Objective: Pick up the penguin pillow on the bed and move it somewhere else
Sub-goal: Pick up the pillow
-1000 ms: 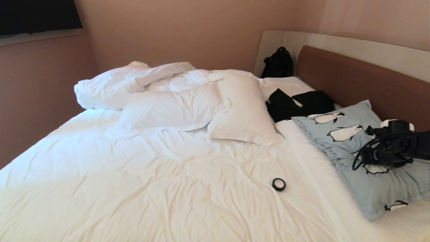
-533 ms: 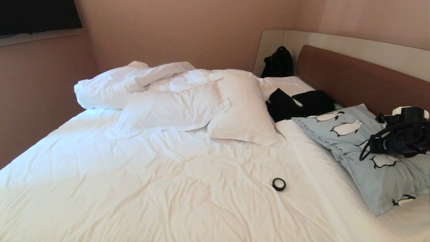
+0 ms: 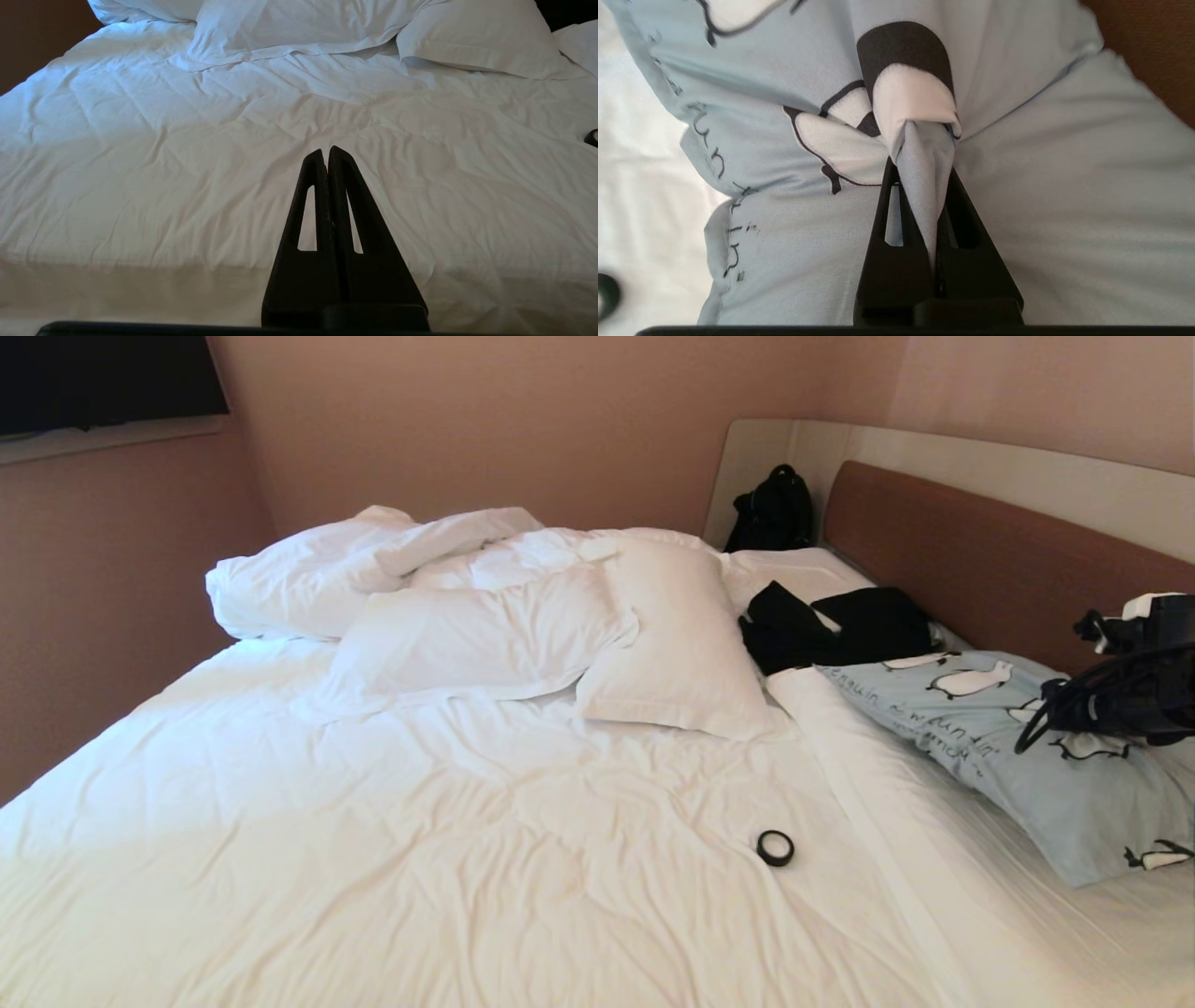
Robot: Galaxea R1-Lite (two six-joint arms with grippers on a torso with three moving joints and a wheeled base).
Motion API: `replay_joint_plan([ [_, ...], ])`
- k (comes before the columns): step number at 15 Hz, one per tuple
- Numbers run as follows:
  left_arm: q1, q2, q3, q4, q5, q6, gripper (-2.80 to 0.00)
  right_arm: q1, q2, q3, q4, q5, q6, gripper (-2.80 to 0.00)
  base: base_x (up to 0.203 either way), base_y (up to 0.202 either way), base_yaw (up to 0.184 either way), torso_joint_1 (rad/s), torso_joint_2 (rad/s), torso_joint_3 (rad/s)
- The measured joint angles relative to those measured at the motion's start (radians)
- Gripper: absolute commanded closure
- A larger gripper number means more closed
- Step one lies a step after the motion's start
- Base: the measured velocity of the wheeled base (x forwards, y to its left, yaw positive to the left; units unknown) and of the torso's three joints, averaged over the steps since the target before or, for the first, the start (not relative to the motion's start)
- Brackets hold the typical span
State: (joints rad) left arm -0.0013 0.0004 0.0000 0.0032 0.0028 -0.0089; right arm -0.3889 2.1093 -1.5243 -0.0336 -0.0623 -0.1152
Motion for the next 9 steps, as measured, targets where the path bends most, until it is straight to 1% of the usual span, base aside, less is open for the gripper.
replay_joint_plan([
  [5,0.0,0.0,0.0,0.0,0.0,0.0,0.0,0.026,-0.084,0.035,-0.002,0.0,0.021,0.0,0.0,0.0,0.0,0.0,0.0,0.0],
  [9,0.0,0.0,0.0,0.0,0.0,0.0,0.0,0.058,-0.165,0.063,-0.002,-0.001,0.056,0.0,0.0,0.0,0.0,0.0,0.0,0.0],
])
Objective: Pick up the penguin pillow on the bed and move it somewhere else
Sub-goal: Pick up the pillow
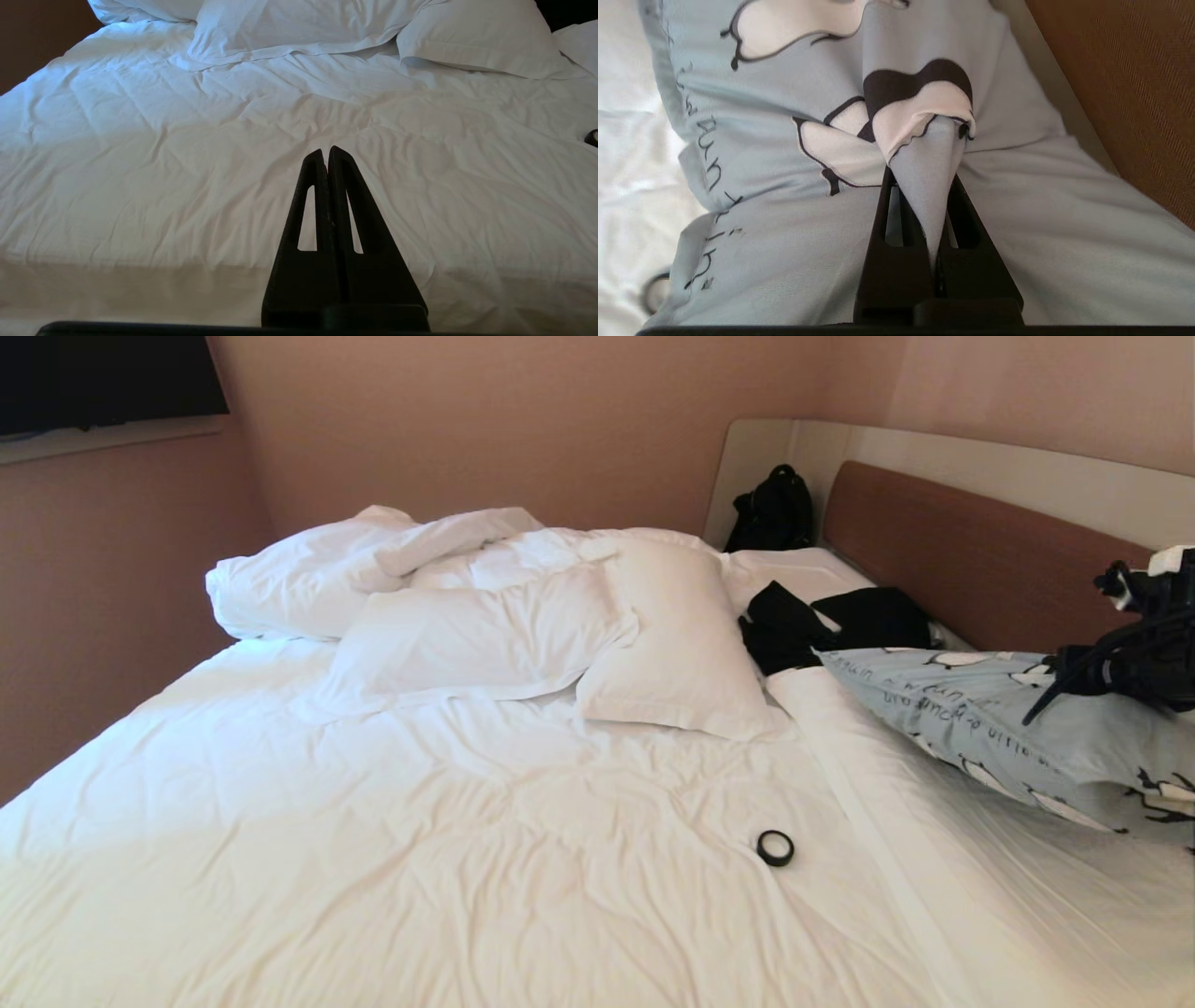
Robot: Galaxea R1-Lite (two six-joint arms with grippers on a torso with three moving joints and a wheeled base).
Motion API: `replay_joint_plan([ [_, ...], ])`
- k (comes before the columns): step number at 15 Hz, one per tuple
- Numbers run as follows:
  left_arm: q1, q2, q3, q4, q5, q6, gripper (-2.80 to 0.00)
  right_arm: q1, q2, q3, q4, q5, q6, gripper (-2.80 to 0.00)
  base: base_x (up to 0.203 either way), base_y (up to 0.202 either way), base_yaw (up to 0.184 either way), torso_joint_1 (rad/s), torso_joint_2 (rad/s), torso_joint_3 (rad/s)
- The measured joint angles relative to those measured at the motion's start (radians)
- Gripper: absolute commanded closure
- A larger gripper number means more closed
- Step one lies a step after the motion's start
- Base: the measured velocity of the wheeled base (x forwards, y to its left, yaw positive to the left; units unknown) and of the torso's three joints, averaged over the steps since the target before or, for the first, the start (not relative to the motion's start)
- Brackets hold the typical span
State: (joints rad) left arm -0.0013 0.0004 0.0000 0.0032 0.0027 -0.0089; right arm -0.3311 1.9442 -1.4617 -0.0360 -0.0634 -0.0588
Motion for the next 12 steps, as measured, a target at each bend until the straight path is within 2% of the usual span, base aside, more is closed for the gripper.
replay_joint_plan([
  [6,0.0,0.0,0.0,0.0,0.0,0.0,0.0,0.059,-0.129,0.066,-0.003,0.0,0.015,0.0,0.0,0.0,0.0,0.0,0.0,0.0],
  [12,0.0,0.0,0.0,0.0,0.0,0.0,0.0,0.071,-0.178,0.068,-0.013,-0.001,0.047,0.0,0.0,0.0,0.0,0.0,0.0,0.0],
])
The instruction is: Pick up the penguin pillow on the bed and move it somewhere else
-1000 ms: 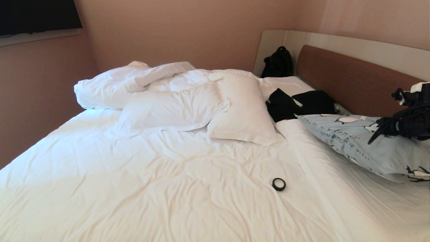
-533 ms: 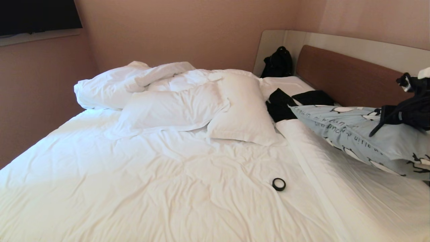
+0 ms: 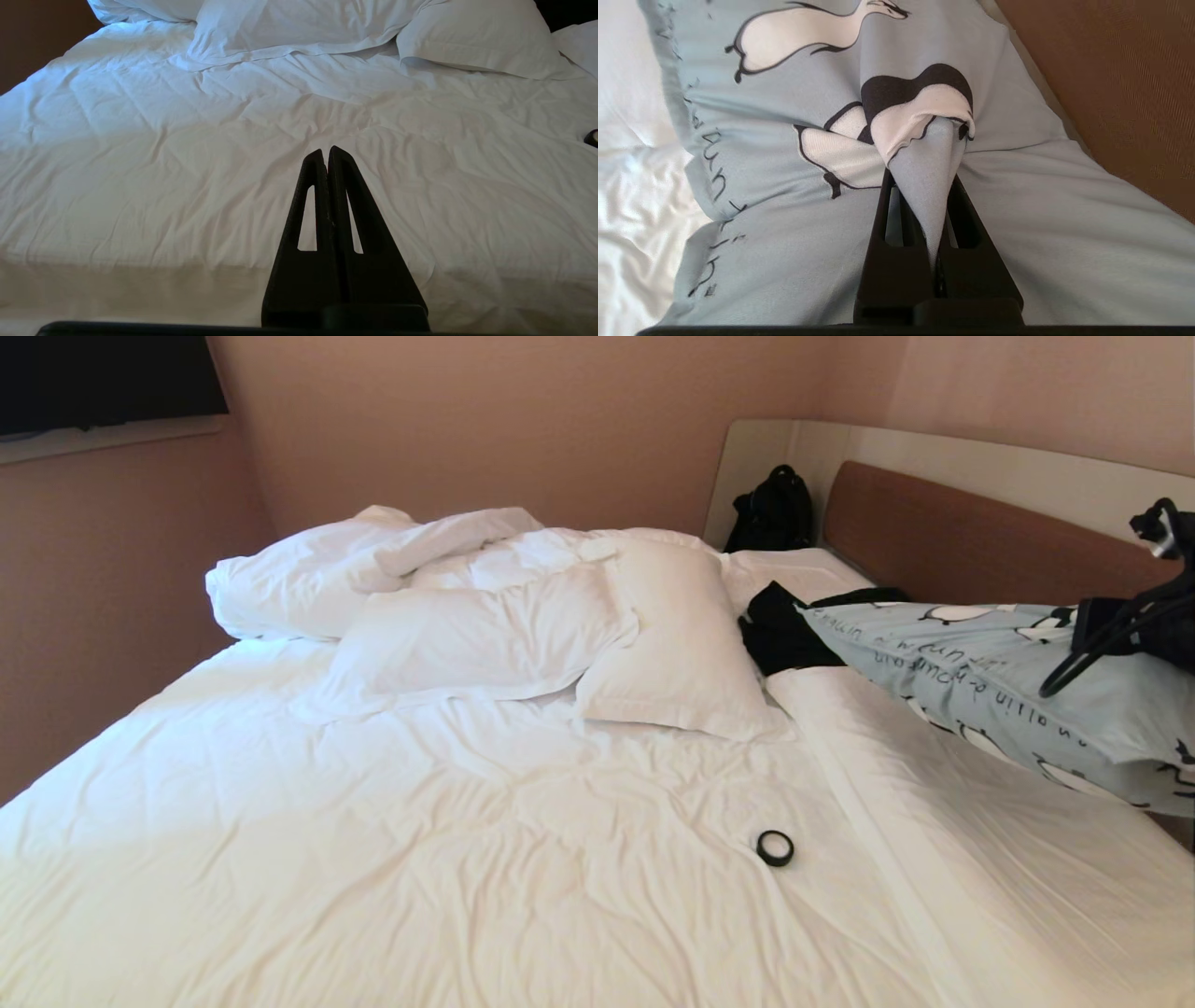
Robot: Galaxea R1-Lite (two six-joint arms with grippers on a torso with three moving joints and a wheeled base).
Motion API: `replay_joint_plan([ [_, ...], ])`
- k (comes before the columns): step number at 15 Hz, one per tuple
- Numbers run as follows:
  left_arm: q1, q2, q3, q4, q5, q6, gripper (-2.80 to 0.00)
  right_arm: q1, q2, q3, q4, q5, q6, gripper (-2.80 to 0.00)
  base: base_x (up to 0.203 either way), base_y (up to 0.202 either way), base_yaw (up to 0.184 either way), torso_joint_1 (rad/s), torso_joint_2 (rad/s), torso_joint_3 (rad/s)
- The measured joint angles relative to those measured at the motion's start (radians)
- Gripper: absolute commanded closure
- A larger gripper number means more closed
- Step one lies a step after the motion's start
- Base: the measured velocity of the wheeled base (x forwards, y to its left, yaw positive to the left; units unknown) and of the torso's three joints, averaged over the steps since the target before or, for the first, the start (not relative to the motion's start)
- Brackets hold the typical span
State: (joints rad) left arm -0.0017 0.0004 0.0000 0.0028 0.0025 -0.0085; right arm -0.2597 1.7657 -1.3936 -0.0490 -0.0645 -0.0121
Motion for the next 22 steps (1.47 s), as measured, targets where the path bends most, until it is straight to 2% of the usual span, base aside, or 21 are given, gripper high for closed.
replay_joint_plan([
  [22,0.001,0.0,0.0,0.0,0.0,0.003,0.0,0.048,-0.071,0.047,-0.019,0.001,0.005,0.0,0.0,0.007,-0.001,0.001,0.0,0.0],
])
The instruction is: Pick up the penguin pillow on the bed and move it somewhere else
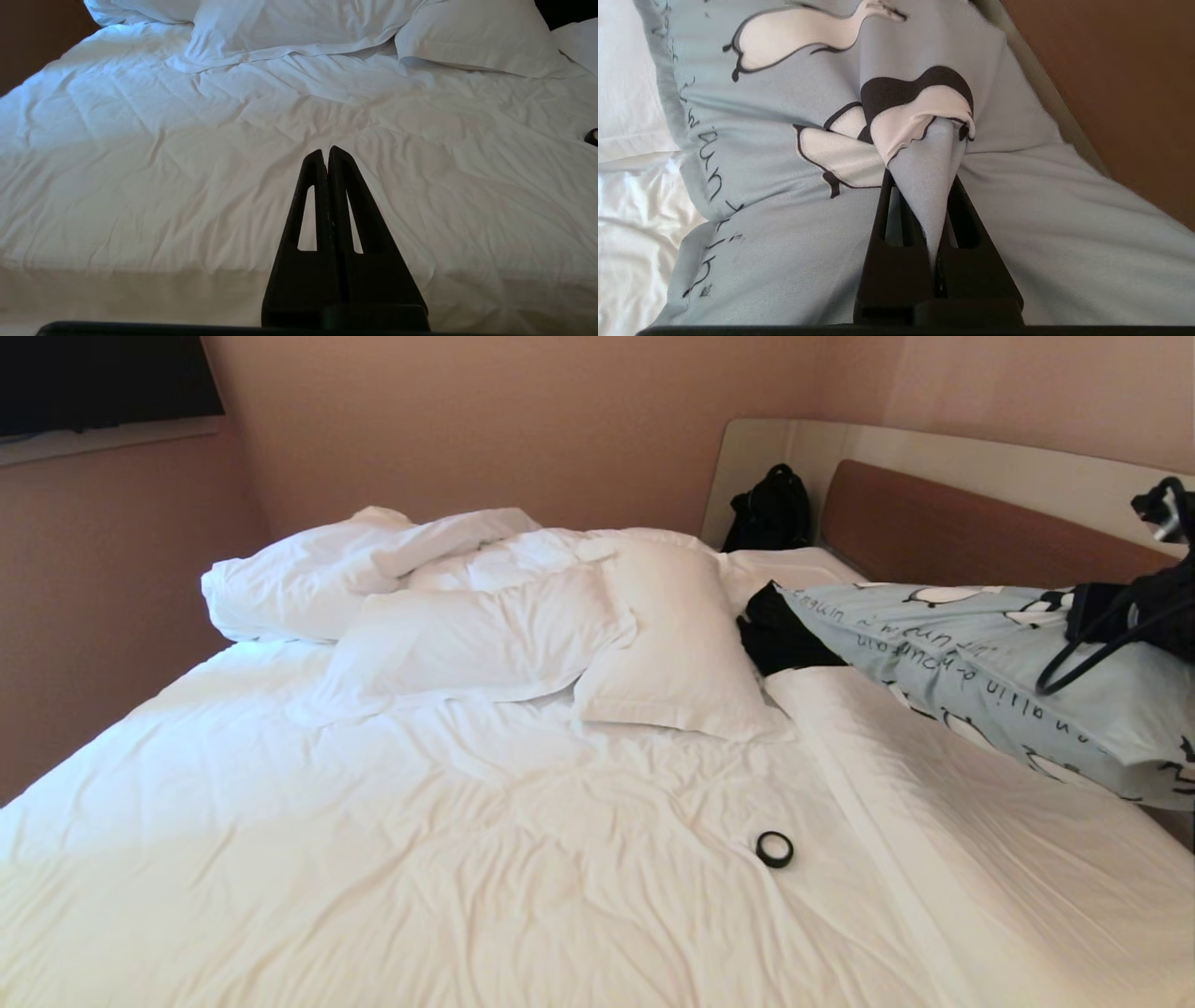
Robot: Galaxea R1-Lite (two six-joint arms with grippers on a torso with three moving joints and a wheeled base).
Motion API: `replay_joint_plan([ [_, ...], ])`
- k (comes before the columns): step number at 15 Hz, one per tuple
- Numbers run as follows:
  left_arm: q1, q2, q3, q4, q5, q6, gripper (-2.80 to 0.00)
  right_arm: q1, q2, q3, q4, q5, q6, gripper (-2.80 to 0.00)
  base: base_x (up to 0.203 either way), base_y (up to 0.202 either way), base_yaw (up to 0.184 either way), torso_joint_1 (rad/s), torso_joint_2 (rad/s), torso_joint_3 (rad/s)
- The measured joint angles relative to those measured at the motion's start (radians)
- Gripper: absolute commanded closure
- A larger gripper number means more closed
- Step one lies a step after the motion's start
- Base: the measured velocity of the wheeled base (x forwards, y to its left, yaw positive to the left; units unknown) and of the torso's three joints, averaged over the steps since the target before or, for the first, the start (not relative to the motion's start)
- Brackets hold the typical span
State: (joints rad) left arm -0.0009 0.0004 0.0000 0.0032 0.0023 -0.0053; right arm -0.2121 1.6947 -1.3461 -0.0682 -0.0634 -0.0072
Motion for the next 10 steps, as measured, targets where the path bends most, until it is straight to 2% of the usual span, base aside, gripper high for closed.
replay_joint_plan([
  [10,-0.001,0.0,0.0,0.002,0.001,0.0,0.0,0.004,0.001,0.001,-0.001,0.0,-0.005,0.0,0.0,0.182,0.0,0.003,0.0,0.003],
])
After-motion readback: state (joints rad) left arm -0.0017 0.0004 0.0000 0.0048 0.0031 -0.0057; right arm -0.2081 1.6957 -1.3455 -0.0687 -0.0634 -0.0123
